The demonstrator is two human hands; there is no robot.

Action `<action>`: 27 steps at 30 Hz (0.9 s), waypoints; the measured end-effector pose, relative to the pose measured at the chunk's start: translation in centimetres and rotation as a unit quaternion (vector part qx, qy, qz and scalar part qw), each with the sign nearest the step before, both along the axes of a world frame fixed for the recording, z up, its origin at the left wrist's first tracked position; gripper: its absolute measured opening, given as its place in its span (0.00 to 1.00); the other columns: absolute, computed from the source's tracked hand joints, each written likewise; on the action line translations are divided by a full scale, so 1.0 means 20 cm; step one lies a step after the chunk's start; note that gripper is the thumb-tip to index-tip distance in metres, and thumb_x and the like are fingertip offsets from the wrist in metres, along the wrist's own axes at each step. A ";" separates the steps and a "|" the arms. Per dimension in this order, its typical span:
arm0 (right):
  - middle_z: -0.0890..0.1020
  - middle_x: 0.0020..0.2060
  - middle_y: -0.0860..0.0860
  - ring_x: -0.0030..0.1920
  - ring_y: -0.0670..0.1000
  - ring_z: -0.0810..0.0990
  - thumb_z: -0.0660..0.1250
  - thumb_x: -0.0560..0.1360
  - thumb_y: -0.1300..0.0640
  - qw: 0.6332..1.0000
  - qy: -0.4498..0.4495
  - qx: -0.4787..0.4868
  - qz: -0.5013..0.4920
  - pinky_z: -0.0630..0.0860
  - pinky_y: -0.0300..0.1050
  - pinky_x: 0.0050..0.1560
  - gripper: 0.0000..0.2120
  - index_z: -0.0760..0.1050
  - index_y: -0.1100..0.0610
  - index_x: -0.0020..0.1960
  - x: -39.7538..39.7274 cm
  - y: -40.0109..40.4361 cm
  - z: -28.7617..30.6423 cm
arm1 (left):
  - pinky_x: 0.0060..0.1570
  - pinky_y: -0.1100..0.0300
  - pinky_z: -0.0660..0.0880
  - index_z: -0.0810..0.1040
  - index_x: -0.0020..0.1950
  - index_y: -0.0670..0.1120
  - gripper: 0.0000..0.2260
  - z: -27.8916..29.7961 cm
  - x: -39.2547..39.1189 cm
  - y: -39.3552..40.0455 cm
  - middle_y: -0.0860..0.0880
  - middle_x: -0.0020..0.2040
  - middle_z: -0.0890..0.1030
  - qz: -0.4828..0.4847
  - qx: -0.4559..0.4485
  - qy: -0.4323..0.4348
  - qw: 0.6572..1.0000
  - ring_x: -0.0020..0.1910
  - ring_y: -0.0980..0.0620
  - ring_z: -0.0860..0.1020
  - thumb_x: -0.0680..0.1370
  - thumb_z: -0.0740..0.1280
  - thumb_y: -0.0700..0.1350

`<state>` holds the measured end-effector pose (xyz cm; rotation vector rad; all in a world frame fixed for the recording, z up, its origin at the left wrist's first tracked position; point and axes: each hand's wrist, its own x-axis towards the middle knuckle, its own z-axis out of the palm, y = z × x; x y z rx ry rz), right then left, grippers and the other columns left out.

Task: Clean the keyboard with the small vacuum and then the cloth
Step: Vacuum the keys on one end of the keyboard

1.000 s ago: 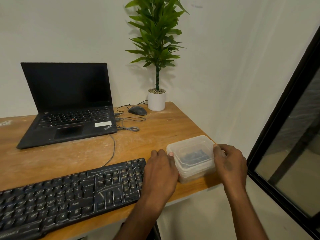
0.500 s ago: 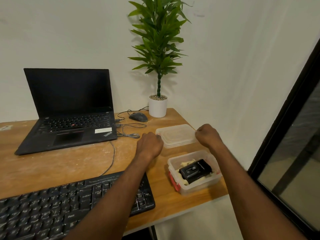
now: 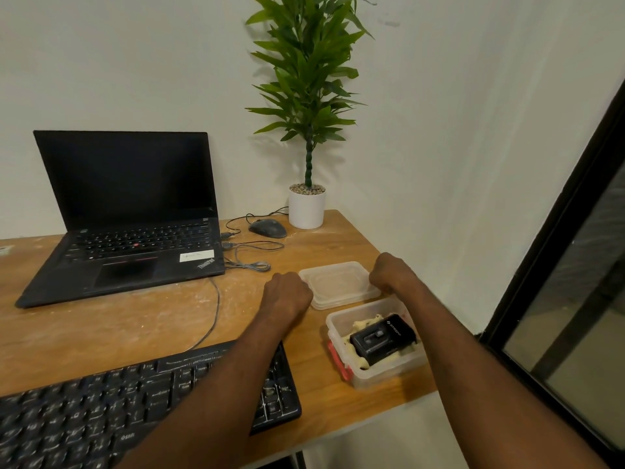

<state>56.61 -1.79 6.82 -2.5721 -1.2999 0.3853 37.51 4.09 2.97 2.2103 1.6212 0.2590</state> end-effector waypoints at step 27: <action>0.75 0.37 0.48 0.37 0.49 0.72 0.69 0.79 0.48 0.981 -0.104 0.149 -0.072 0.67 0.42 0.40 0.09 0.83 0.53 0.53 -0.37 -0.72 0.03 | 0.54 0.51 0.76 0.80 0.67 0.48 0.24 0.20 -0.05 -0.69 0.49 0.62 0.76 -0.149 0.107 -0.005 0.983 0.59 0.45 0.79 0.76 0.76 0.60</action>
